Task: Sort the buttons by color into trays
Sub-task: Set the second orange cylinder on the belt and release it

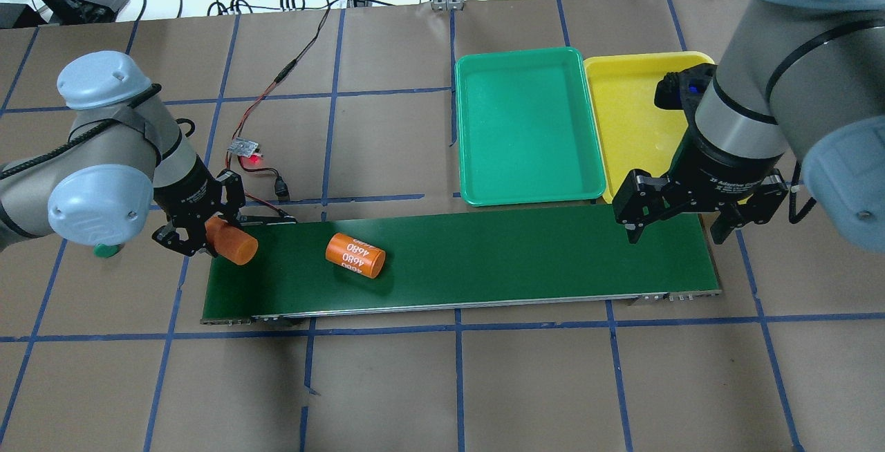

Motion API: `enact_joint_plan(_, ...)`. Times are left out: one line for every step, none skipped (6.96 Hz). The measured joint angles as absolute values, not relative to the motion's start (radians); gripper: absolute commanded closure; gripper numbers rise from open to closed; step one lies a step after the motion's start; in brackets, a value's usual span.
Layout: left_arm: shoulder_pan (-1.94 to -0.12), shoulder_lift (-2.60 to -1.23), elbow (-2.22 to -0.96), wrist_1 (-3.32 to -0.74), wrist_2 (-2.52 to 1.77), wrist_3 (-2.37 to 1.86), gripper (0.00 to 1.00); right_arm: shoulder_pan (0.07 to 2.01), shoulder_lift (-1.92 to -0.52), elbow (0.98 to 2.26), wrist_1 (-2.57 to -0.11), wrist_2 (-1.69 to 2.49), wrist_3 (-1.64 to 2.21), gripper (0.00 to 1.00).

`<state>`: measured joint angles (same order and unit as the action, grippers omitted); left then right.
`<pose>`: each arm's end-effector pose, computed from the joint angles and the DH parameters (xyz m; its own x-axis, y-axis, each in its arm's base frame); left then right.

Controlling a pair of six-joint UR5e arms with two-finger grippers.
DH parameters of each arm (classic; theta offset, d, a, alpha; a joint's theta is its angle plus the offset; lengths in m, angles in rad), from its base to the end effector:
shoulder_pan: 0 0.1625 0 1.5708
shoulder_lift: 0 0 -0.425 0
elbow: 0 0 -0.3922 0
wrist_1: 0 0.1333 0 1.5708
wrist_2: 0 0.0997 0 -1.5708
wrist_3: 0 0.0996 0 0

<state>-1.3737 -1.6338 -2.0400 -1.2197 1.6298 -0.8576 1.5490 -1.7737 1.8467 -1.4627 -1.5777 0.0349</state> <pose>-0.0378 -0.4612 0.2719 -0.4962 -0.8506 -0.1742 -0.8679 0.4911 0.0740 0.1242 -0.3884 0.4343 -0.9984 0.0549 0.0131 0.0563 0.9821 0.1798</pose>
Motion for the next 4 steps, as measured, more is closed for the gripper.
enact_joint_plan(-1.407,-1.626,-2.058,-1.221,1.614,-0.928,0.39,1.548,-1.774,1.848,-1.463,-1.579,0.035,0.00)
enact_joint_plan(-1.434,-1.635,-2.066,-1.216,1.610,-0.962,0.08,1.548,-1.774,1.849,-1.463,-1.581,0.035,0.00)
enact_joint_plan(-1.449,-1.640,-2.072,-1.215,1.609,-0.975,0.00,1.548,-1.774,1.852,-1.466,-1.581,0.034,0.00)
enact_joint_plan(-1.454,-1.636,-2.071,-1.215,1.608,-0.971,0.00,1.548,-1.775,1.855,-1.471,-1.579,0.035,0.00)
